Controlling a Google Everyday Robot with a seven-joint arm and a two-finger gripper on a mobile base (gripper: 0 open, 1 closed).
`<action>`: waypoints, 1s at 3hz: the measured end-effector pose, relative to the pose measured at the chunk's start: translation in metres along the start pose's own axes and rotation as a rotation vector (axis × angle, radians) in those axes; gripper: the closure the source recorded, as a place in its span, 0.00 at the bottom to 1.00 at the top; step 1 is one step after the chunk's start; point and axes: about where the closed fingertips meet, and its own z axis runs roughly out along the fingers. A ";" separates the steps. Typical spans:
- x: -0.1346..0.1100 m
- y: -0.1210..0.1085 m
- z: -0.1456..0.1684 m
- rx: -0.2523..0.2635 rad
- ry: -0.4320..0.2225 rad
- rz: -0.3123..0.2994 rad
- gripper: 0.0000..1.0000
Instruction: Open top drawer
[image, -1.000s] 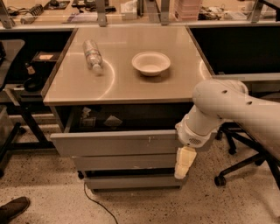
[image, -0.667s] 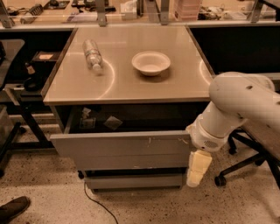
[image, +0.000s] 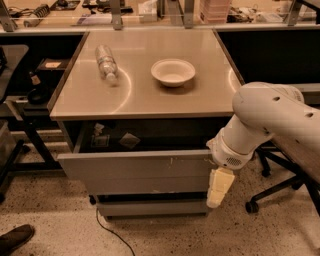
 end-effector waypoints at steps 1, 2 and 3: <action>-0.010 -0.021 0.020 0.008 -0.019 -0.013 0.00; -0.016 -0.035 0.041 0.003 -0.037 -0.023 0.00; -0.019 -0.041 0.061 -0.016 -0.046 -0.031 0.00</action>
Offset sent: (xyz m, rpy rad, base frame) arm 0.0596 0.0307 -0.0583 0.0603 -0.0184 0.0307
